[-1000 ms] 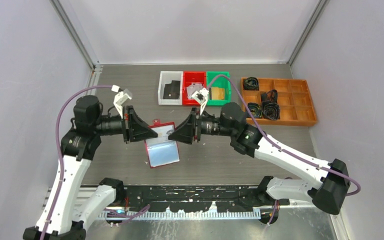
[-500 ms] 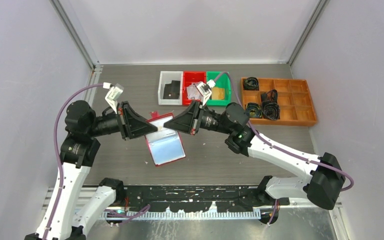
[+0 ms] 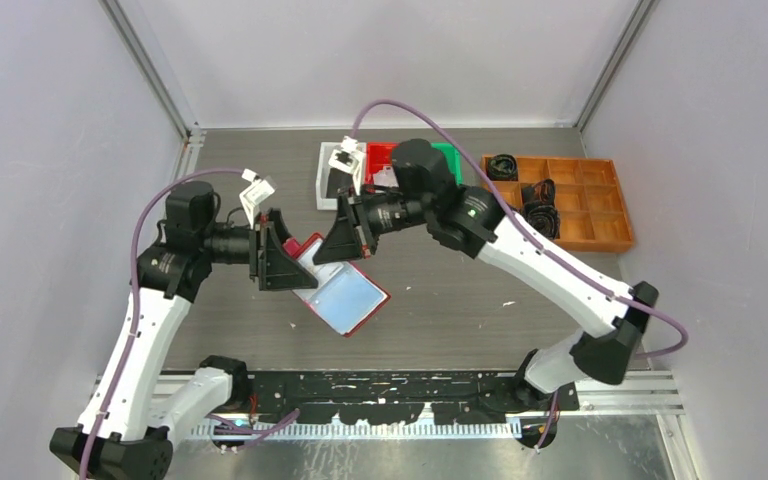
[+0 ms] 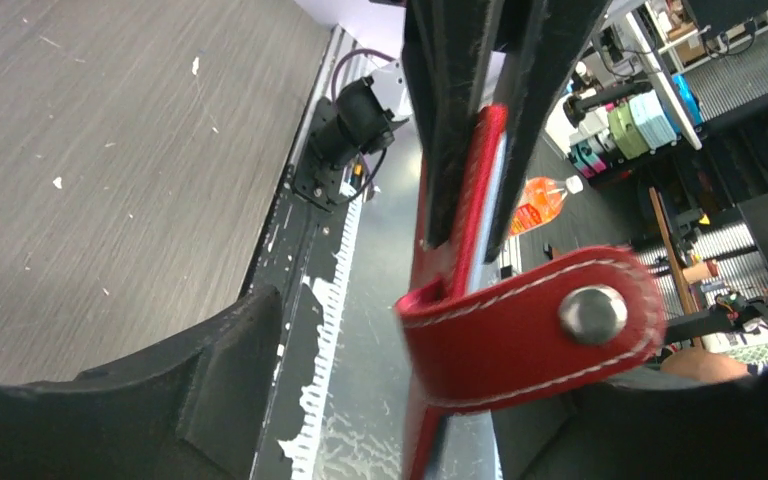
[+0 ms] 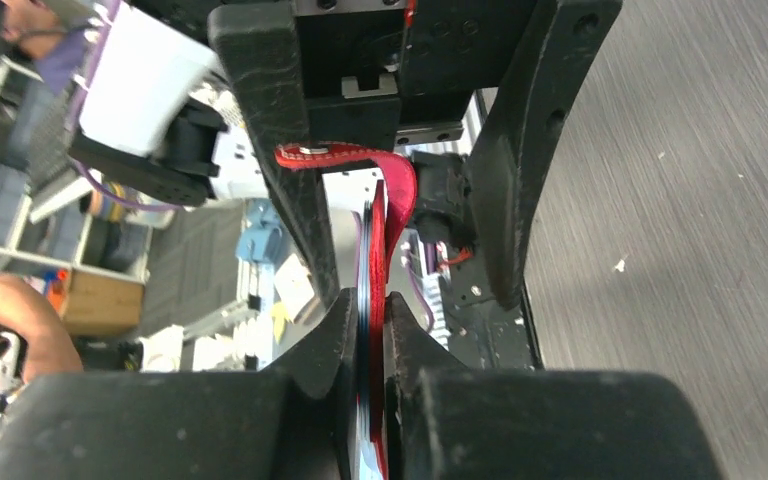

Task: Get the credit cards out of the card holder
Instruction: Remove the credit card from the card holder.

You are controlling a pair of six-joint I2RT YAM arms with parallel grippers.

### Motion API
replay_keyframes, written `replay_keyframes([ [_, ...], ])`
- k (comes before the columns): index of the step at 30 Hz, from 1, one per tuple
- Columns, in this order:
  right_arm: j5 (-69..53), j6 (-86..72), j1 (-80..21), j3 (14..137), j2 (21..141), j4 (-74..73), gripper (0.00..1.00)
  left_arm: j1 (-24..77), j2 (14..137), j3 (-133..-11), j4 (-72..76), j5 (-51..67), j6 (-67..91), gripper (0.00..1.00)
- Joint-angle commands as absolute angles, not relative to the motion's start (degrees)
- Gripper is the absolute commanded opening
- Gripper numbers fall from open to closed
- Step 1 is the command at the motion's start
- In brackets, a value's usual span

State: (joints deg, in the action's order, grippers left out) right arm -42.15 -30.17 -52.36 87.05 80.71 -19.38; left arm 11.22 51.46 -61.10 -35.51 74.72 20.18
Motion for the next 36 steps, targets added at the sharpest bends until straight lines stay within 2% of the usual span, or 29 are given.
replay_keyframes([
  [1,-45.53,-16.25,-53.57,99.23,86.5,-41.06,0.01,11.07,52.44,-64.68,-47.94,78.59,6.22,0.68],
  [3,-44.85,-13.32,-54.35,103.99,89.39,-45.99,0.01,11.09,53.61,-65.94,-52.84,78.39,-0.15,0.62],
  [10,-43.98,-7.69,-56.22,114.35,96.5,-55.65,0.01,11.07,58.52,-70.7,-75.73,77.0,-23.16,0.32],
  [13,-45.98,-6.96,-56.25,114.1,96.13,-54.9,0.01,11.08,59.85,-71.4,-82.29,77.45,-28.98,0.25],
  [16,-46.96,-6.31,-56.25,113.08,95.21,-53.17,0.01,11.08,59.88,-71.21,-82.42,77.53,-29.53,0.28],
  [20,-47.15,-5.36,-56.25,113.54,95.18,-54.17,0.01,11.08,59.36,-71.06,-81.09,77.29,-28.24,0.4],
  [23,-47.13,-4.56,-56.23,113.49,95.31,-54.93,0.01,11.16,59.02,-71.07,-81.39,77.61,-28.01,0.42],
  [24,-47.34,-4.51,-56.25,113.51,95.42,-54.93,0.01,11.13,58.86,-70.97,-81.32,77.73,-27.86,0.45],
  [28,-48.47,-4.59,-56.49,115.36,96.74,-55.15,0.01,11.23,57.75,-68.98,-78.52,78.7,-25.0,0.71],
  [30,-48.99,-4.22,-56.86,117.04,97.7,-55.51,0.01,11.47,56.72,-66.92,-72.61,78.9,-19.31,0.75],
  [32,-49.92,-3.91,-57.19,117.75,97.91,-55.46,0.01,11.68,55.62,-64.94,-64.86,78.99,-12.18,0.74],
  [33,-50.45,-4.18,-57.29,117.46,97.73,-54.91,0.01,11.69,55.08,-64.34,-60.77,79.02,-9.05,0.69],
  [34,-50.82,-4.85,-57.27,116.89,97.47,-53.89,0.01,11.7,54.54,-64.11,-58.97,79.01,-6.89,0.62],
  [36,-51.18,-6.21,-57.3,115.87,96.82,-51.93,0.01,11.73,53.66,-64.36,-58.88,78.99,-6.26,0.43],
])
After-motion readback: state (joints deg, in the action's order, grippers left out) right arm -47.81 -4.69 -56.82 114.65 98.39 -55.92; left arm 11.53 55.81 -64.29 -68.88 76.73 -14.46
